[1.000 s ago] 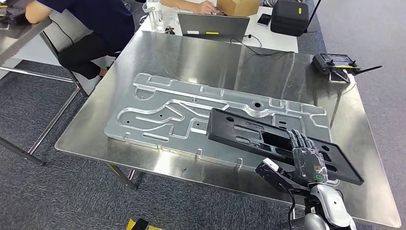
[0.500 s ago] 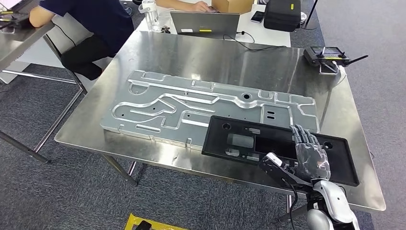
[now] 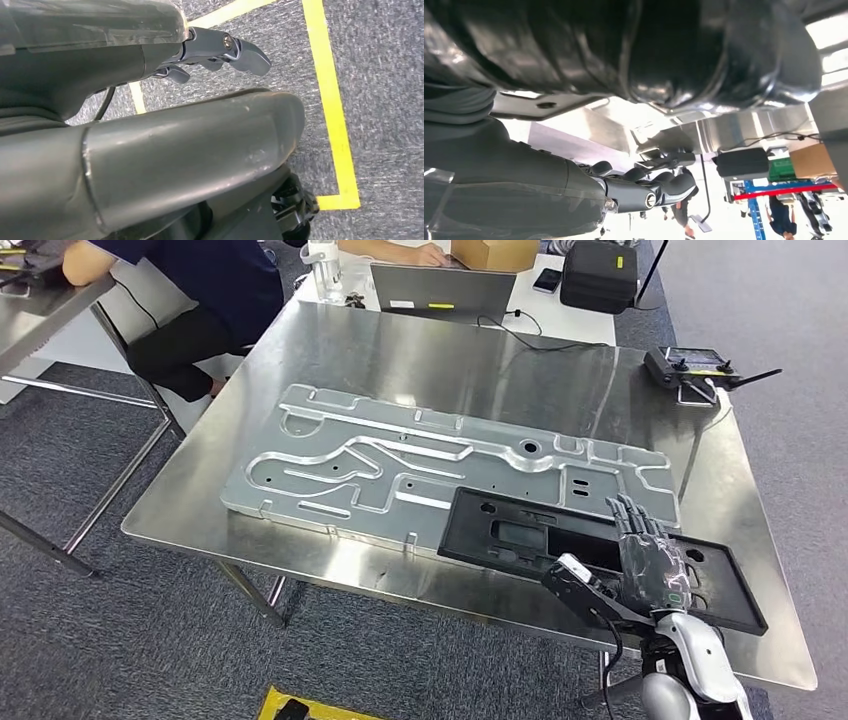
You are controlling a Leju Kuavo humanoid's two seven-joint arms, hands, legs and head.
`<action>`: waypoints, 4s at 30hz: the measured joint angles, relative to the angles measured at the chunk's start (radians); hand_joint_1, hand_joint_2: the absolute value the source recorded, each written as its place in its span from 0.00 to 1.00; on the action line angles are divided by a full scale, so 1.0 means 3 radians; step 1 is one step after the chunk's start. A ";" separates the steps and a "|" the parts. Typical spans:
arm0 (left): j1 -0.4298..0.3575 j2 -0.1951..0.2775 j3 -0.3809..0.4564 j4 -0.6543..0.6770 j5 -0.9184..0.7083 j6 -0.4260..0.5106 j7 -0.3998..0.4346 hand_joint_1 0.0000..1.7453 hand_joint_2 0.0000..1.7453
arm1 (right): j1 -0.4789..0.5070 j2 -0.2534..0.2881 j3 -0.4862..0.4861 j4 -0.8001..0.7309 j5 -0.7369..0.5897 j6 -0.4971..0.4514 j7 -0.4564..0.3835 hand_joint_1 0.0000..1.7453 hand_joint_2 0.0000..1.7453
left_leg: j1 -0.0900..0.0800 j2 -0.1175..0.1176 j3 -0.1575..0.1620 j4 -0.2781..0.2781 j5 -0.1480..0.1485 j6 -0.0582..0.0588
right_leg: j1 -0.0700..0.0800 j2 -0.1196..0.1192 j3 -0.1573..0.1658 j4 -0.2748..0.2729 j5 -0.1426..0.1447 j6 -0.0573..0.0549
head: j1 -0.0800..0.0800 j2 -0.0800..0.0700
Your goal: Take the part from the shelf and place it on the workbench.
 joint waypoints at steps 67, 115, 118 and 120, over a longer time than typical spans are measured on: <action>0.0026 -0.0061 0.0150 -0.0001 0.0005 -0.0008 -0.0099 0.00 0.00 | 0.0233 0.0012 0.0430 -0.0924 0.0651 -0.0816 -0.0112 0.00 0.00 | -0.0044 0.0007 -0.0408 0.0098 0.0365 -0.0067 | 0.0077 0.0010 0.0769 -0.0812 -0.0103 -0.0097 | -0.0003 0.0000; 0.0037 0.0020 0.0715 -0.0005 0.0361 0.0195 -0.0264 0.00 0.00 | 0.3310 0.1583 -0.0550 -0.0750 -0.2195 -0.1715 0.0365 0.00 0.00 | -0.0017 -0.0013 0.0338 -0.0113 -0.0208 -0.0045 | 0.0054 -0.0054 0.0282 -0.0707 0.0261 -0.0063 | -0.0007 0.0000; 0.0043 0.0014 0.0741 -0.0005 0.0344 0.0230 -0.0267 0.00 0.00 | 0.3371 0.1743 -0.0868 -0.0474 -0.2314 -0.1468 0.0884 0.00 0.00 | -0.0016 -0.0019 0.0245 -0.0119 -0.0110 0.0019 | 0.0039 -0.0011 0.0146 -0.0291 -0.0117 -0.0026 | -0.0004 0.0000; 0.0051 0.0014 0.0750 -0.0005 0.0340 0.0240 -0.0266 0.00 0.00 | 0.3369 0.1802 -0.0966 -0.0321 -0.2331 -0.1453 0.1006 0.00 0.00 | -0.0024 -0.0028 0.0166 -0.0105 -0.0059 0.0020 | 0.0035 -0.0001 0.0063 0.0077 -0.0348 -0.0015 | -0.0004 0.0000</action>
